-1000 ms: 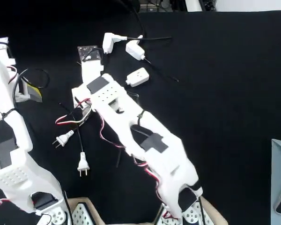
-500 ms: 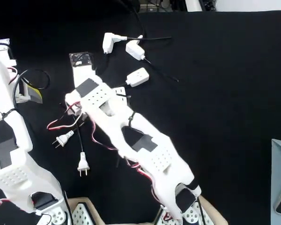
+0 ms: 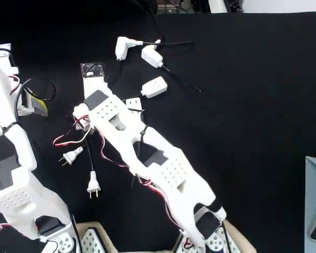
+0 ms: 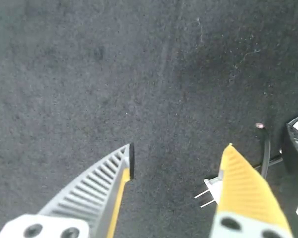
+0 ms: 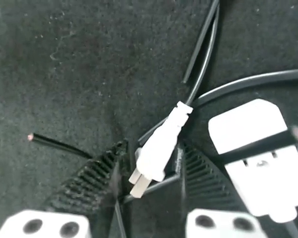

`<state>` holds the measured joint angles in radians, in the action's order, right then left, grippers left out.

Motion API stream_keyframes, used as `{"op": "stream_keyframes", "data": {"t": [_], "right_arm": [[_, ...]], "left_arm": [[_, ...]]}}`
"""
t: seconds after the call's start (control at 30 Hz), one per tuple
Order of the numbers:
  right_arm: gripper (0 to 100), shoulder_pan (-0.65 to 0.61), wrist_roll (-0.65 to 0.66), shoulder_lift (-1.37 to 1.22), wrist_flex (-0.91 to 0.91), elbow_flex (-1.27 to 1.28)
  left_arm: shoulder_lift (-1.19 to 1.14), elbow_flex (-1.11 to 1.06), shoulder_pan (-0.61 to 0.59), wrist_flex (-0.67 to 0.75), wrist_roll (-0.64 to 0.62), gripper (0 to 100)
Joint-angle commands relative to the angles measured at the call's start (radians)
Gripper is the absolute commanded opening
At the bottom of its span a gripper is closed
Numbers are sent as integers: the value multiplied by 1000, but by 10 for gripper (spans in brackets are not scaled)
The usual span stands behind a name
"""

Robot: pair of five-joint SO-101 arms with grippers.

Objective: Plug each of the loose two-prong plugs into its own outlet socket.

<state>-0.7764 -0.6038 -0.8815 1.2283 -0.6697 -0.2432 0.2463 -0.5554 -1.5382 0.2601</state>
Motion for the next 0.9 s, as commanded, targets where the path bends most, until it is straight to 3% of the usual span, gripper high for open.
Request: {"op": "stream_keyframes", "data": {"t": [0.0, 0.17, 0.3, 0.37, 0.67, 0.87], "right_arm": [[152, 14, -14, 2, -5, -48], [138, 26, -14, -16, -2, -48], [21, 49, -6, -12, -9, -54], [16, 61, 15, -10, 9, -88], [11, 29, 153, 76, 308, -277], [11, -6, 224, 162, 474, -363]], "left_arm": [[43, 5, -7, 9, 6, 284], [43, 4, -19, 20, 6, 284], [51, -45, -30, 77, 5, 284], [51, -73, -31, 100, 6, 284], [71, -82, -35, 101, 9, 284], [242, -183, -33, 107, 41, 284]]}}
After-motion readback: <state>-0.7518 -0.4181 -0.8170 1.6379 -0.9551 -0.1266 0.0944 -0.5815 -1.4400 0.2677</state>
